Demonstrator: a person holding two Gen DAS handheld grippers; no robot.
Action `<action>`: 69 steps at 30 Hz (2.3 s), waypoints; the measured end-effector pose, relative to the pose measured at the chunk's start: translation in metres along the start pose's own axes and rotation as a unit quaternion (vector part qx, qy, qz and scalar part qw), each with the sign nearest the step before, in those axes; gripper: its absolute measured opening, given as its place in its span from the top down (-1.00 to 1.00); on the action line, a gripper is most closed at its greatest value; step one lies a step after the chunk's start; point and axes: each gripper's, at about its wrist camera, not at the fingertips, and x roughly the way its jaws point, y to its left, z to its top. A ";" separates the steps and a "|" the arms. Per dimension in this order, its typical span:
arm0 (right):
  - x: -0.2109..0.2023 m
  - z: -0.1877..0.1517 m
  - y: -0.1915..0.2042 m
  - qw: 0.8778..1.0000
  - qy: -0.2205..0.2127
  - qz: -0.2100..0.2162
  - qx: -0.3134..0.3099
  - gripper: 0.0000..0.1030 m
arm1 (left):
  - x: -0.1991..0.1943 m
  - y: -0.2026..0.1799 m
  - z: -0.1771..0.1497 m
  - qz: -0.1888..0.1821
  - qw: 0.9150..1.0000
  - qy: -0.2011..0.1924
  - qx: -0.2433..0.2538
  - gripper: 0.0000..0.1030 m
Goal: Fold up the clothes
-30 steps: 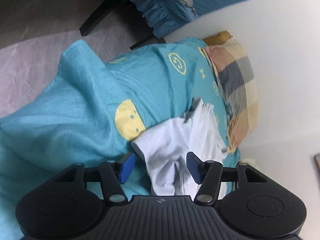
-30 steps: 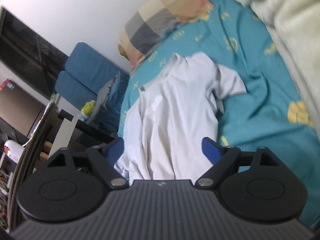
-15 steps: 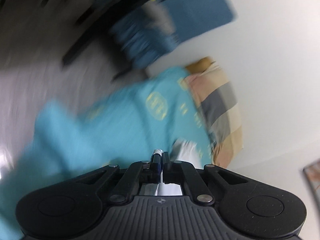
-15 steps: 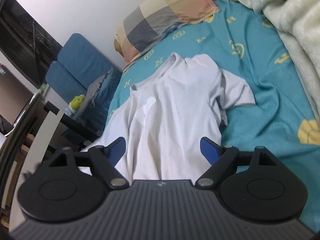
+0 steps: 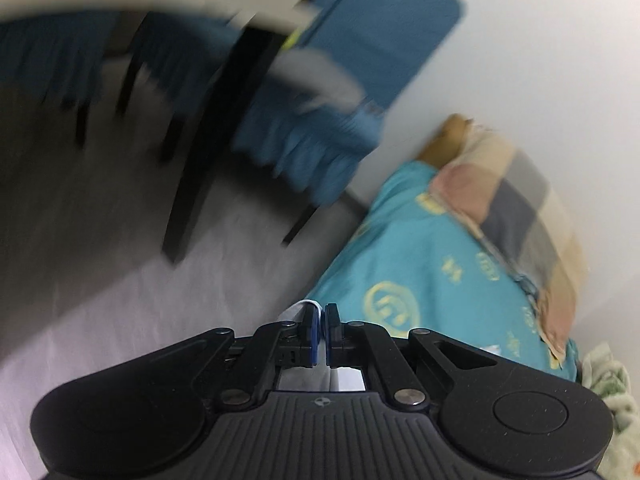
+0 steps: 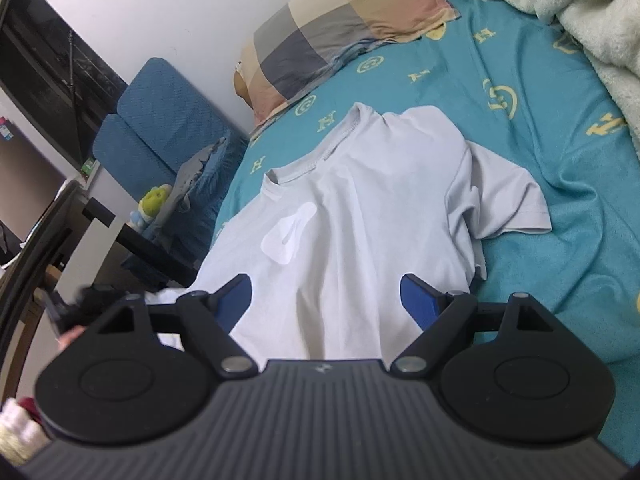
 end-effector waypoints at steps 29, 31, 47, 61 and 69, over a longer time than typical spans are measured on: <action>-0.062 -0.005 0.012 0.997 -0.047 -0.013 -0.056 -0.64 | -0.208 -0.034 -0.257 0.004 0.851 0.353 0.387 0.01; -0.067 -0.007 0.011 0.997 -0.046 -0.015 -0.060 -0.64 | -0.208 -0.034 -0.261 0.011 0.847 0.354 0.397 0.08; -0.076 -0.004 -0.005 0.999 -0.044 -0.022 -0.013 -0.64 | -0.271 0.004 -0.194 0.115 0.876 0.393 0.254 0.94; -0.095 0.028 -0.042 0.993 -0.069 -0.065 0.077 -0.64 | -0.290 -0.045 -0.171 0.094 0.905 0.280 0.305 0.19; -0.029 0.076 -0.069 0.991 -0.038 -0.118 0.044 -0.29 | -0.274 -0.117 -0.206 0.006 0.939 0.155 0.306 0.01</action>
